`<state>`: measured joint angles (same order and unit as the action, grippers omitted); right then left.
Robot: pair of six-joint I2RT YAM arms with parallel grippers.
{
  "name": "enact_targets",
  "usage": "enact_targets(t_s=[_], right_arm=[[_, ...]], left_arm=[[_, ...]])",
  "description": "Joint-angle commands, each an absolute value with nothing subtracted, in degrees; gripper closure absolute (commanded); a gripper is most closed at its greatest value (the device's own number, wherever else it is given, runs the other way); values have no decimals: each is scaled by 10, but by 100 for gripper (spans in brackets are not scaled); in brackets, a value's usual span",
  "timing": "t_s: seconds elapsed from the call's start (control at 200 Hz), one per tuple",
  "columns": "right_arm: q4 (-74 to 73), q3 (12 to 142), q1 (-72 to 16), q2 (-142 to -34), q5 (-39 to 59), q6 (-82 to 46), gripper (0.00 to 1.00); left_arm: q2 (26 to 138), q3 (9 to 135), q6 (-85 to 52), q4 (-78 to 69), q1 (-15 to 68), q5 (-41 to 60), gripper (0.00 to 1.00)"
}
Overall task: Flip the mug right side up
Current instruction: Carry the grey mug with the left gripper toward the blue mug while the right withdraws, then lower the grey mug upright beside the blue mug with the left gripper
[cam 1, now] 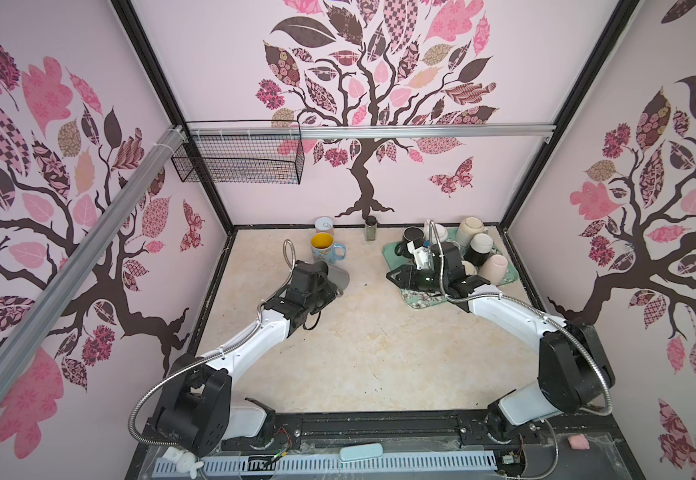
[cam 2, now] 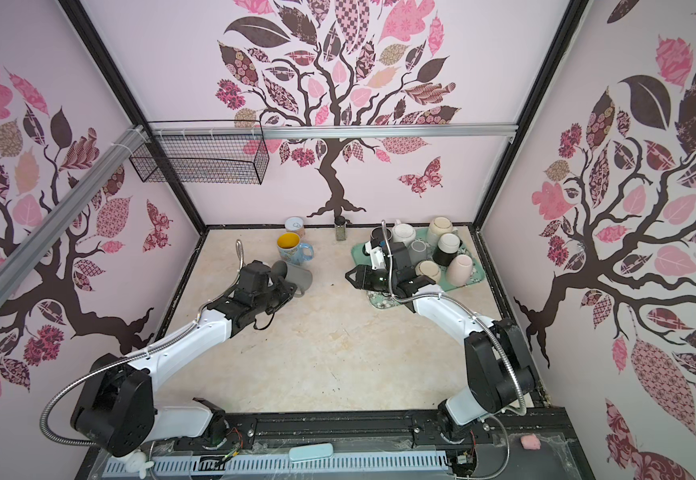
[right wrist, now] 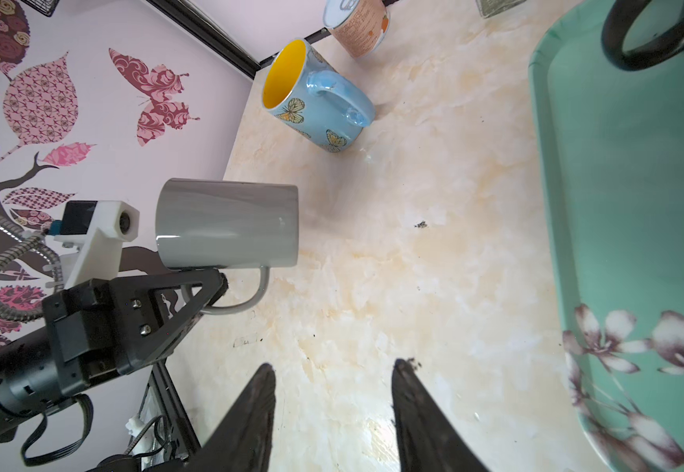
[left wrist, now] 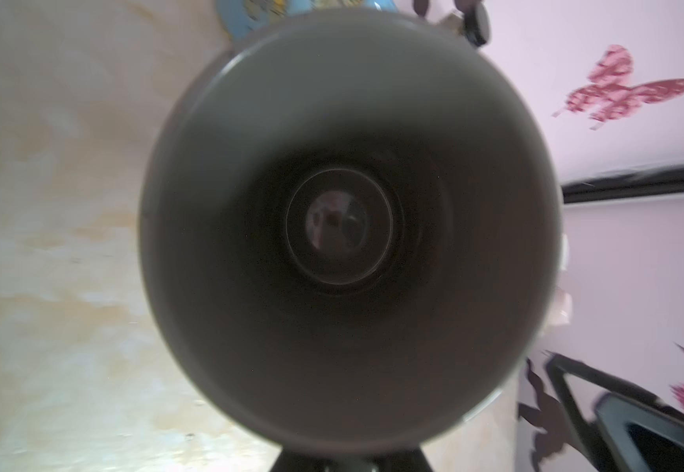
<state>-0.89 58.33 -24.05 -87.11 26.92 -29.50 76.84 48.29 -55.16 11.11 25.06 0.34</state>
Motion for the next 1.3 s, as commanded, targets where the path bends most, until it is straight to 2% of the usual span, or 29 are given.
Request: enact_targets(t_s=[0.0, 0.195, 0.37, 0.62, 1.135, 1.295], right_arm=[[10, 576, -244, -843, 257, -273, 51], [5, 553, -246, -829, 258, -276, 51], [12, 539, -246, -811, 253, -268, 50], [28, 528, -246, -797, 243, -250, 49], [44, 532, -246, -804, 228, -234, 48], [51, 535, -246, -806, 222, -229, 48]], left_arm=[[747, 539, -509, 150, 259, -142, 100], [814, 600, -495, 212, 268, -231, 100], [900, 656, -494, 222, 275, -243, 100], [997, 734, -498, 266, 301, -318, 100], [1096, 801, -529, 249, 300, -317, 100], [1108, 818, -540, 256, 300, -304, 79]])
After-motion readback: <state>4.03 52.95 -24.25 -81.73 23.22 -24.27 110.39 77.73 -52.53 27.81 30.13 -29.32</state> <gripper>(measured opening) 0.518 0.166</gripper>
